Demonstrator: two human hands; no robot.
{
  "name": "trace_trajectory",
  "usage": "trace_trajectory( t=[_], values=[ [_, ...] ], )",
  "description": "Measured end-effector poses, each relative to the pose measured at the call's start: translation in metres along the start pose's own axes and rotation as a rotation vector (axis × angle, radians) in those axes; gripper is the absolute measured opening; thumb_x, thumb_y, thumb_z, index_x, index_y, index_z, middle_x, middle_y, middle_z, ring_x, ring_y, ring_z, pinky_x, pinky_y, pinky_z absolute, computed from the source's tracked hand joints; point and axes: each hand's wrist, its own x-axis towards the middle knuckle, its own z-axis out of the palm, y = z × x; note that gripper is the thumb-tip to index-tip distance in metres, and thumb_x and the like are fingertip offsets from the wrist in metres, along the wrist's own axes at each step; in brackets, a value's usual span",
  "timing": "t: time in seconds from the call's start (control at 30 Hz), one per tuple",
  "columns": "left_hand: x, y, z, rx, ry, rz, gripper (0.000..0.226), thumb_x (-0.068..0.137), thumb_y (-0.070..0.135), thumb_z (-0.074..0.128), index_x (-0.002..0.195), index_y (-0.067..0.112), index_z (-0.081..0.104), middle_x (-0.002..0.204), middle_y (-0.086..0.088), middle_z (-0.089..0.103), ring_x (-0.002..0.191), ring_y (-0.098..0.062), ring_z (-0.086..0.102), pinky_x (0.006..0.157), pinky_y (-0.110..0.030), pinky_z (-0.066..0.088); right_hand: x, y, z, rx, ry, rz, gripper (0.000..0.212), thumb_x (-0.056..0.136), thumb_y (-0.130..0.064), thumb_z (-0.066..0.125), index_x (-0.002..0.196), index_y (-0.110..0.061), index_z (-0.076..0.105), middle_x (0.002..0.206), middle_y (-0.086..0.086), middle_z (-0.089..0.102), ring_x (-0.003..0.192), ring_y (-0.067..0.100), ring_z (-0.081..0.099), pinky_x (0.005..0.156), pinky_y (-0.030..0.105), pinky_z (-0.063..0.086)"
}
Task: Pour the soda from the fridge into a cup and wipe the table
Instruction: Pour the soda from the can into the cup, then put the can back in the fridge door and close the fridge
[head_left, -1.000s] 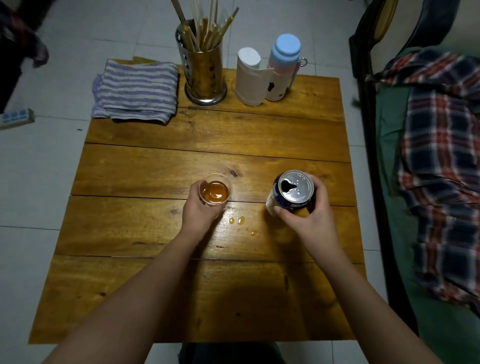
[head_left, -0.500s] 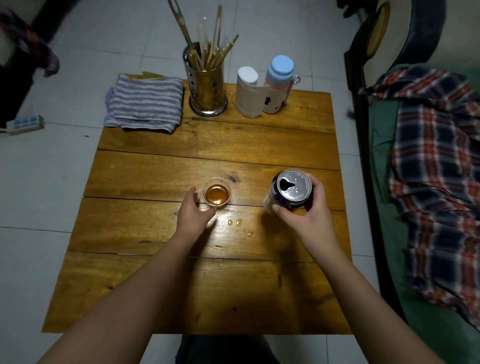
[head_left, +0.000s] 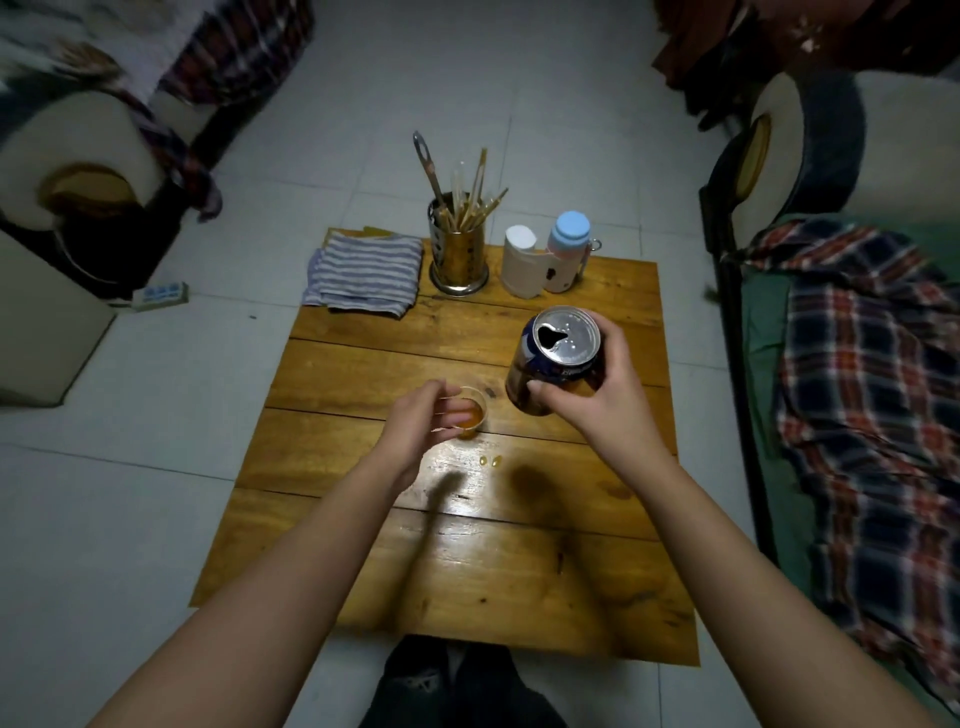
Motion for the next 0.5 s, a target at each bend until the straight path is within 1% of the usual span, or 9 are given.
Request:
trace_trajectory(
  t=[0.1, 0.17, 0.27, 0.3, 0.4, 0.43, 0.5],
  values=[
    [-0.017, 0.008, 0.006, -0.119, -0.092, -0.054, 0.039, 0.099, 0.035, 0.03, 0.098, 0.009, 0.059, 0.093, -0.011, 0.067, 0.083, -0.02, 0.065, 0.074, -0.029, 0.054, -0.002, -0.011, 0.004, -0.018, -0.051, -0.047, 0.074, 0.069, -0.014, 0.078, 0.127, -0.029, 0.034, 0.108, -0.03, 0.046, 0.102, -0.016, 0.044, 0.09, 0.007, 0.036],
    [-0.027, 0.011, 0.008, -0.174, -0.119, -0.077, 0.042, 0.098, 0.038, 0.03, 0.101, 0.007, 0.059, 0.087, -0.01, 0.067, 0.079, -0.02, 0.065, 0.072, -0.028, 0.056, -0.004, -0.016, 0.008, -0.035, -0.099, -0.068, 0.073, 0.069, -0.013, 0.078, 0.124, -0.031, 0.034, 0.108, -0.031, 0.045, 0.101, -0.018, 0.043, 0.09, 0.008, 0.036],
    [-0.041, 0.013, 0.009, -0.239, -0.133, -0.073, 0.042, 0.098, 0.039, 0.031, 0.094, 0.008, 0.06, 0.069, -0.004, 0.07, 0.064, -0.016, 0.069, 0.066, -0.027, 0.056, -0.009, -0.021, 0.015, -0.057, -0.152, -0.09, 0.072, 0.069, -0.013, 0.078, 0.123, -0.033, 0.034, 0.109, -0.031, 0.045, 0.107, -0.007, 0.046, 0.092, 0.012, 0.037],
    [-0.045, 0.013, 0.007, -0.248, -0.129, -0.066, 0.042, 0.098, 0.039, 0.031, 0.092, 0.009, 0.06, 0.066, -0.003, 0.07, 0.062, -0.014, 0.069, 0.064, -0.027, 0.056, -0.01, -0.022, 0.017, -0.06, -0.163, -0.101, 0.072, 0.069, -0.013, 0.078, 0.124, -0.033, 0.034, 0.11, -0.03, 0.045, 0.11, -0.003, 0.046, 0.092, 0.013, 0.037],
    [-0.056, 0.012, -0.001, -0.281, -0.1, -0.041, 0.042, 0.097, 0.039, 0.032, 0.092, 0.009, 0.061, 0.067, -0.003, 0.071, 0.062, -0.014, 0.069, 0.06, -0.026, 0.058, -0.014, -0.026, 0.023, -0.048, -0.203, -0.13, 0.072, 0.07, -0.013, 0.077, 0.126, -0.031, 0.035, 0.112, -0.028, 0.046, 0.115, 0.001, 0.045, 0.093, 0.012, 0.037],
    [-0.06, 0.011, -0.006, -0.292, -0.09, -0.036, 0.043, 0.097, 0.039, 0.032, 0.092, 0.008, 0.061, 0.068, -0.003, 0.071, 0.063, -0.014, 0.069, 0.061, -0.026, 0.058, -0.015, -0.027, 0.026, -0.044, -0.223, -0.136, 0.073, 0.07, -0.012, 0.077, 0.126, -0.029, 0.035, 0.112, -0.027, 0.046, 0.116, 0.002, 0.045, 0.095, 0.014, 0.037],
    [-0.068, 0.007, -0.015, -0.299, -0.06, -0.03, 0.044, 0.097, 0.04, 0.031, 0.094, 0.008, 0.061, 0.076, -0.005, 0.072, 0.069, -0.016, 0.07, 0.067, -0.029, 0.058, -0.017, -0.029, 0.033, -0.048, -0.266, -0.149, 0.074, 0.069, -0.012, 0.077, 0.128, -0.026, 0.036, 0.116, -0.022, 0.048, 0.118, 0.004, 0.046, 0.099, 0.02, 0.039]
  ],
)
